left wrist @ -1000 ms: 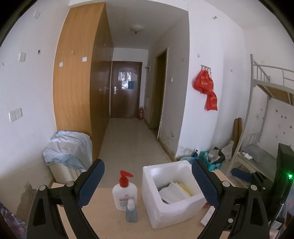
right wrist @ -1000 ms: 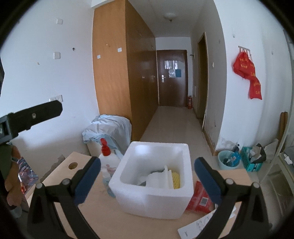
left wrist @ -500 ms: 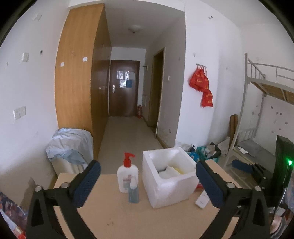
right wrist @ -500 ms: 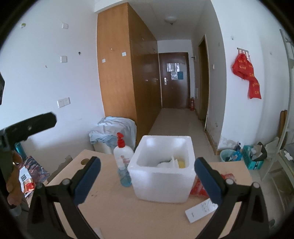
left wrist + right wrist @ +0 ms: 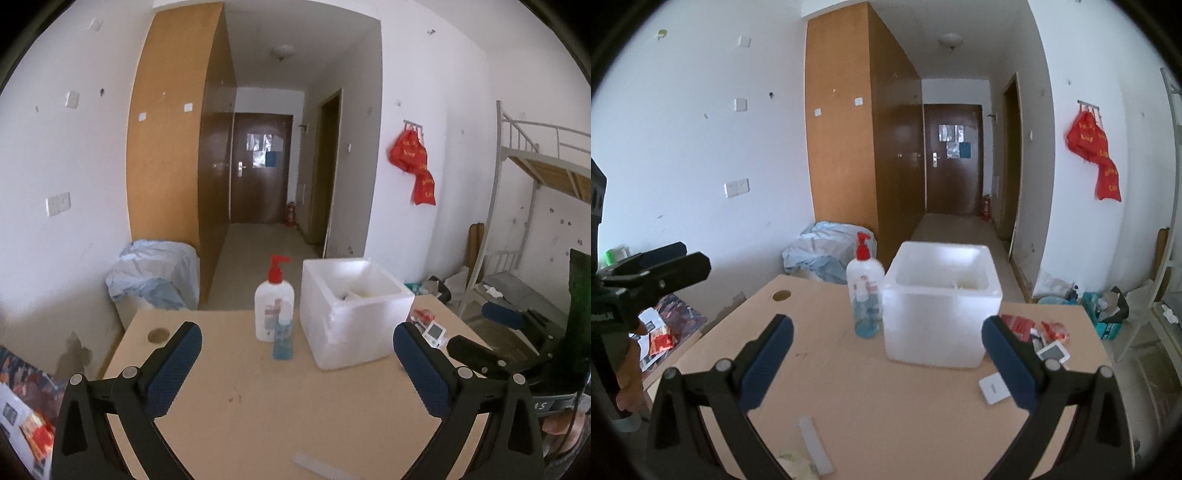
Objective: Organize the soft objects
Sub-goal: 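Withdraw both tools from the box toward the floral tissue pack, then lower the right tool onto the floral tissue pack and close it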
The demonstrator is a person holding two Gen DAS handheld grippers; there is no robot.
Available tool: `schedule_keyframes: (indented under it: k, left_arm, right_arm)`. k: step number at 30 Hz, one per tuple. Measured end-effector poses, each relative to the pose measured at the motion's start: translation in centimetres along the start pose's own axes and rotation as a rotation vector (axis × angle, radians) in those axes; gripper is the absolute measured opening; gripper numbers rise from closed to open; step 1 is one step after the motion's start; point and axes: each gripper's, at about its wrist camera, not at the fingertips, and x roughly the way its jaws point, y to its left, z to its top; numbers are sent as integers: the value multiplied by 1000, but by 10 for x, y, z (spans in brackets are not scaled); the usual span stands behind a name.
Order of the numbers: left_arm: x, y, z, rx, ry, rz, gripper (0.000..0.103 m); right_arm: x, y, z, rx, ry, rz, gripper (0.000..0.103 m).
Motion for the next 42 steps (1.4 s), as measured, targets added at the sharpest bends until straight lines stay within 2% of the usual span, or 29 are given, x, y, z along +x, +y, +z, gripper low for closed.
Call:
schedule_keyframes:
  k: [5,10,13,16,20,30,36,42]
  left_arm:
    - [-9,5,-26,-32,4,10,103]
    - [-21,2,-51,-33,-25,30,103]
    - [-25,3,-65,-68,-18,-2,103]
    - [-33,7,-78,-97,-48,-10,103]
    - [-39,10,-99,-114,-93,16,103]
    - [-44,3,-153,-44,-140,69,103]
    - [-42,1,-183,-12,-119,69,103]
    - [-39,13,-202,-60,-85,50,103]
  right_arm:
    - [-12,4,-17,10,-17,6,103]
    - [-21,2,-31,25,-34,25,103]
    - [-27,6,-42,32,-48,57,103]
    - [-32,12,-53,21,-62,62,103]
    - [-37,20,-67,-7,-78,66,103]
    - [-35,25,-105,-10,-60,106,103]
    - [-32,35,-126,-30,-27,133,103]
    - [-26,40,-146,-16,-3,169,103]
